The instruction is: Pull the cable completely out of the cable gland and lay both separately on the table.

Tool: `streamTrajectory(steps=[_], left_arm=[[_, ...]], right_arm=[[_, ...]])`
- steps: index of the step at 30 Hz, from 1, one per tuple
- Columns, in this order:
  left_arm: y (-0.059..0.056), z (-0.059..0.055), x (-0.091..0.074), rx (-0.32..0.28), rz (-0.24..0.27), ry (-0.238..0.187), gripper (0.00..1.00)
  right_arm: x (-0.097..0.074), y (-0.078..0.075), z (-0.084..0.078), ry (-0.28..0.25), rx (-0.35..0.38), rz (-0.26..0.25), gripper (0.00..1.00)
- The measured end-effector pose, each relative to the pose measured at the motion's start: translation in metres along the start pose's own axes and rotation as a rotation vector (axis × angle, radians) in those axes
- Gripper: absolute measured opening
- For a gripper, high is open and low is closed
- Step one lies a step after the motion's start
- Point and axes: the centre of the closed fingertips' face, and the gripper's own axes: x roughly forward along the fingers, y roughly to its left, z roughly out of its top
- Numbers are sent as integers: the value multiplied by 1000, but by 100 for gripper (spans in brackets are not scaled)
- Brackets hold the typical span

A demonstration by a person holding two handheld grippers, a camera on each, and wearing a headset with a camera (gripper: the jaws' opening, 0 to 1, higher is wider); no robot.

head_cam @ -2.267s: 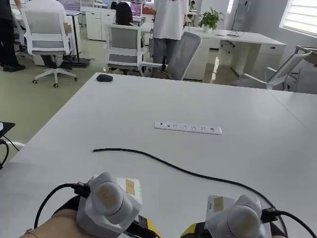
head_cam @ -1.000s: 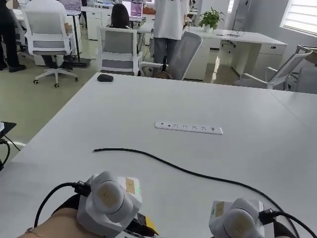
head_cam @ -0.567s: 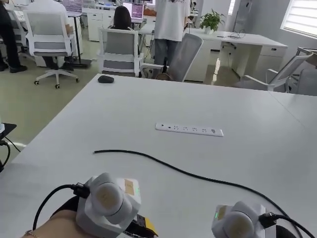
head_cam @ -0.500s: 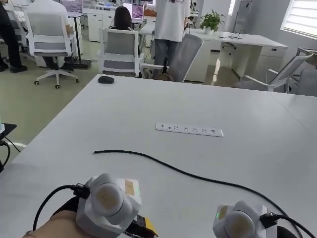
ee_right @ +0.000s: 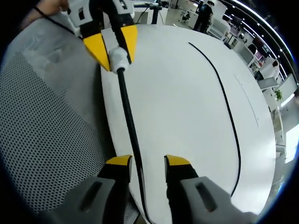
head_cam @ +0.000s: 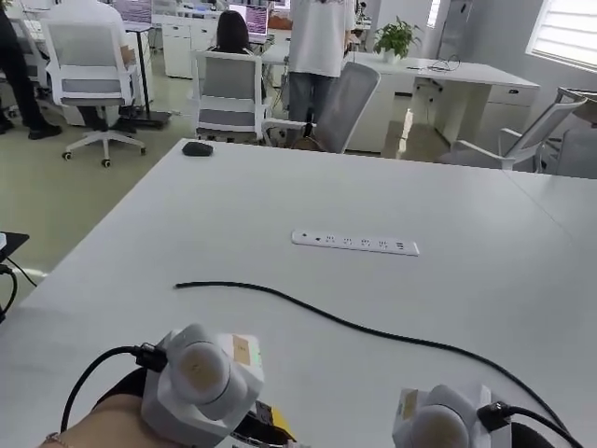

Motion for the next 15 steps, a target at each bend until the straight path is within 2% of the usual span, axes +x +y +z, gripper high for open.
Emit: streamTrajectory(steps=[2, 7, 9, 11, 15], left_arm=[[-2, 0, 0, 1, -10, 1, 17], [-5, 3, 0, 8, -22, -15, 17], [-6, 5, 0, 9, -26, -22, 17], [-7, 6, 0, 13, -32, -29, 17], [-9, 6, 1, 17, -40, -26, 17]], right_arm=[[-2, 5, 17, -61, -30, 10, 37], [-10, 22, 57, -232, -75, 66, 33], [-13, 26, 63, -258, -77, 80, 29], [-13, 27, 64, -263, -89, 82, 25], [-14, 28, 64, -266, -88, 90, 2]])
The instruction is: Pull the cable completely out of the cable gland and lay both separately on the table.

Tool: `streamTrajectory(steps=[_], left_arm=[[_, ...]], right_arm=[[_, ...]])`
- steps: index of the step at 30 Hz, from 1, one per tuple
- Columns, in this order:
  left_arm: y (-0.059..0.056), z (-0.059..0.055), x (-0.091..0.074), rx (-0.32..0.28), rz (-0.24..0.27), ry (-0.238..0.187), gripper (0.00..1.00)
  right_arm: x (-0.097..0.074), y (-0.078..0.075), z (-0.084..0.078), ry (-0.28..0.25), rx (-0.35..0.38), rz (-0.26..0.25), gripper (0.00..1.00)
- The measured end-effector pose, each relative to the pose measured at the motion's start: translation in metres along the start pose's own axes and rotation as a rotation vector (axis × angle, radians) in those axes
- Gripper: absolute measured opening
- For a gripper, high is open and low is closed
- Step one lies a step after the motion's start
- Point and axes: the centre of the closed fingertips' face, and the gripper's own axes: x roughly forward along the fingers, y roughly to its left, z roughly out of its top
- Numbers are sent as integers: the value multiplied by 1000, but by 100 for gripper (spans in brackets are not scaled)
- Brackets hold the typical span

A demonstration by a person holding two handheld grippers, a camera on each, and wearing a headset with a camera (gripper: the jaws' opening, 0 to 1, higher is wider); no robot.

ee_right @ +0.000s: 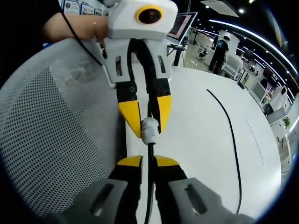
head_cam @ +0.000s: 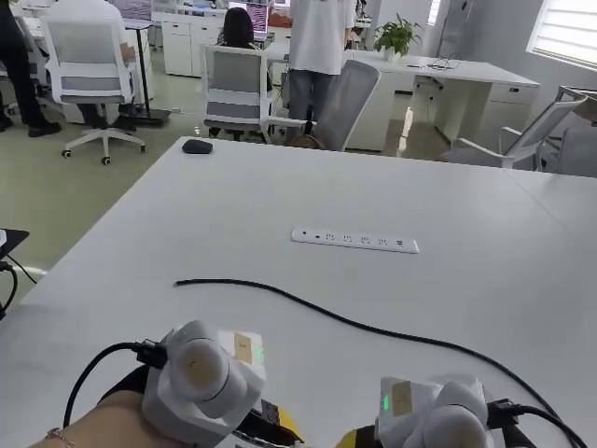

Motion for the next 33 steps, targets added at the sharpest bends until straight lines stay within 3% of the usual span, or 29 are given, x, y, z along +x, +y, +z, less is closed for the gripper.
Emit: streamTrajectory(steps=[4, 12, 18, 21, 24, 28, 33], left_arm=[[0, 0, 1, -2, -1, 2, 17], [3, -4, 0, 0, 13, 20, 17], [7, -5, -1, -5, 29, 20, 17], [6, -4, -1, -5, 29, 17, 17], [6, -5, -1, -4, 28, 22, 17], [6, -4, -2, -6, 29, 15, 17], [7, -3, -3, -7, 32, 13, 17]], right_arm=[[0, -1, -3, 4, 29, 0, 2], [0, -5, -25, 97, 47, -17, 2], [-2, -9, -53, 229, 50, -41, 2], [-3, -9, -64, 265, 81, -40, 2], [-6, -11, -78, 339, 59, -54, 2], [-8, -13, -85, 362, 84, -56, 2], [-13, -15, -101, 428, 100, -72, 3]])
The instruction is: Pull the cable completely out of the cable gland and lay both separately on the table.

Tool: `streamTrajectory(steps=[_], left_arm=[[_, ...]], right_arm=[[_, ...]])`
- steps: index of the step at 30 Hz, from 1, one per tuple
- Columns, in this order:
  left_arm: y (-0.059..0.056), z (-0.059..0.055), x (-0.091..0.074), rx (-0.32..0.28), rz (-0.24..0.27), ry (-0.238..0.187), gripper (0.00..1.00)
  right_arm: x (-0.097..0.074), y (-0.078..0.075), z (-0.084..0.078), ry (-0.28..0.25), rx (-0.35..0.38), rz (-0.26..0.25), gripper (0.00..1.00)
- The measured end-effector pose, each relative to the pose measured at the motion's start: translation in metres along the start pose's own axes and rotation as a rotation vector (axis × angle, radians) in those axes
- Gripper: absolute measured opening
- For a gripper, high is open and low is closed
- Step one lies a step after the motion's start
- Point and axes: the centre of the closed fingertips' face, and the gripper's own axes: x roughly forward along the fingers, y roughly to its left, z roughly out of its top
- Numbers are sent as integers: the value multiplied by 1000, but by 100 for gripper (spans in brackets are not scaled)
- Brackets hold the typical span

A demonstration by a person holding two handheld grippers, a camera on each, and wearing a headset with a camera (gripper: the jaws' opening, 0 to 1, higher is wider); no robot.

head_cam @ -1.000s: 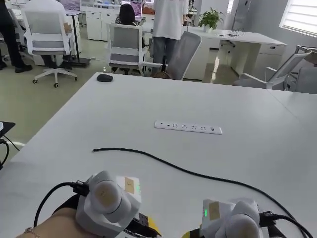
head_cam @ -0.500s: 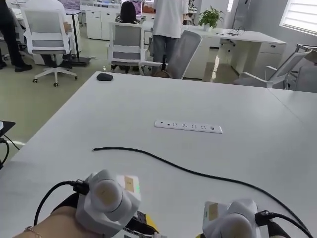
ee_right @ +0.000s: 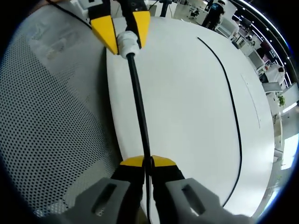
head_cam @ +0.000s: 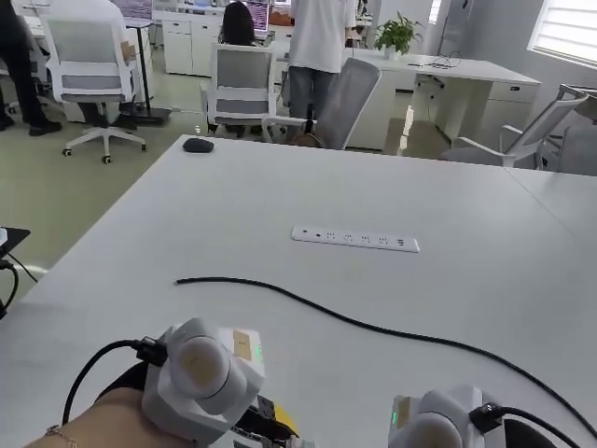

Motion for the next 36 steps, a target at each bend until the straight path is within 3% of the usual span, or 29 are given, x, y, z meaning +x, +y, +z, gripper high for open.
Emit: streamTrajectory(steps=[2, 4, 7, 10, 12, 15, 18, 20, 23, 27, 29, 32, 36], left_arm=[[0, 0, 0, 1, 0, -3, 17], [0, 0, 1, 2, -2, 2, 17], [-1, -1, 1, 4, -6, 3, 17], [-1, 0, 1, 5, -7, 1, 17], [-2, 0, 1, 6, -9, 1, 17], [-3, 1, 2, 10, -15, -1, 17], [-6, 3, 2, 12, -25, -9, 17], [-7, 4, 3, 11, -30, -16, 17], [-10, 9, 2, 10, -44, -37, 17], [-15, 8, 4, 15, -68, -33, 17], [-15, 7, 4, 17, -66, -31, 17], [-13, 7, 4, 11, -59, -29, 17], [-10, 6, 3, 12, -48, -23, 17]], right_arm=[[1, 3, -1, 1, -13, 9, 3], [3, 5, -2, 26, -77, 9, 4], [3, 4, 3, 11, -74, 0, 18], [0, 5, 23, -101, -26, 20, 30], [-5, 9, 38, -178, 13, 44, 32], [-15, 12, 65, -302, -29, 59, 32], [-21, 19, 81, -374, -37, 83, 34], [-21, 27, 84, -381, -59, 112, 32], [-17, 34, 81, -353, -102, 120, 21], [-17, 31, 77, -339, -74, 120, 3], [-16, 30, 76, -339, -21, 129, 2], [-13, 28, 68, -296, -58, 107, 2], [-8, 23, 56, -241, -41, 92, 2]])
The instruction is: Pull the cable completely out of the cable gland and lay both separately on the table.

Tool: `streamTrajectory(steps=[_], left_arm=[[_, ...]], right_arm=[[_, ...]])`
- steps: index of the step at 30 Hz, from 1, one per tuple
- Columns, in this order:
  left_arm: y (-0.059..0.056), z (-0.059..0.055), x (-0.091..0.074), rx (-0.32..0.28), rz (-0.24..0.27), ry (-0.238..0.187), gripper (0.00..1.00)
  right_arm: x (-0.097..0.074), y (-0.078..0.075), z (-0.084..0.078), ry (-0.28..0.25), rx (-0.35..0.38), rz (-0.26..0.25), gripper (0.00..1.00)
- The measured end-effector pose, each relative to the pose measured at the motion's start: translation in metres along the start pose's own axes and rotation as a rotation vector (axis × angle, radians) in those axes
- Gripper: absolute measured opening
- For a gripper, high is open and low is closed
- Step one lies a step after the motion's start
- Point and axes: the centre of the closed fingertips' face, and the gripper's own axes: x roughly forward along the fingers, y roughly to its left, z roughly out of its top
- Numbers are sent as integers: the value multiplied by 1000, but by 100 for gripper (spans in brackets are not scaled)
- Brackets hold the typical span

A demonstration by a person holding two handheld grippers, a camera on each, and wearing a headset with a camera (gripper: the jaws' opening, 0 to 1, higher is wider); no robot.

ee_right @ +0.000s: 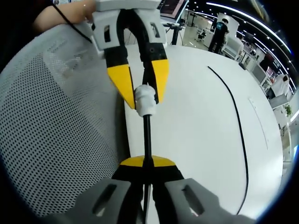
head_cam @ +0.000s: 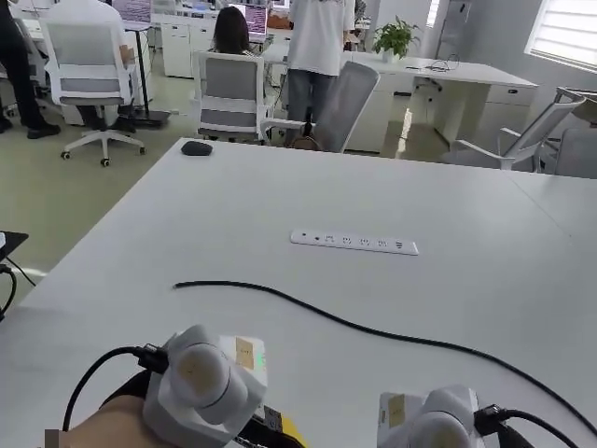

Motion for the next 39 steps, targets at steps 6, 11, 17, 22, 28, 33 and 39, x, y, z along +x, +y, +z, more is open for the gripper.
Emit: streamTrajectory(steps=[6, 11, 17, 22, 28, 33, 39], left_arm=[[3, -1, -1, -2, 13, 0, 17], [4, -1, -2, -1, 18, 2, 17], [7, -2, -3, -8, 30, 1, 17], [9, -1, -3, -10, 38, 0, 17], [9, -3, -3, -4, 42, 10, 17], [6, -5, -2, 3, 31, 20, 17], [2, 1, -1, -1, 9, -7, 17]], right_arm=[[1, -4, -17, 72, 38, -19, 2], [-1, -7, -30, 126, 54, -30, 2], [-5, -16, -49, 200, 101, -71, 2], [-7, -20, -62, 250, 120, -90, 2], [-6, -21, -55, 214, 99, -99, 32], [-2, -13, -17, 52, 80, -52, 34], [-5, -6, 20, -82, -53, -41, 35]])
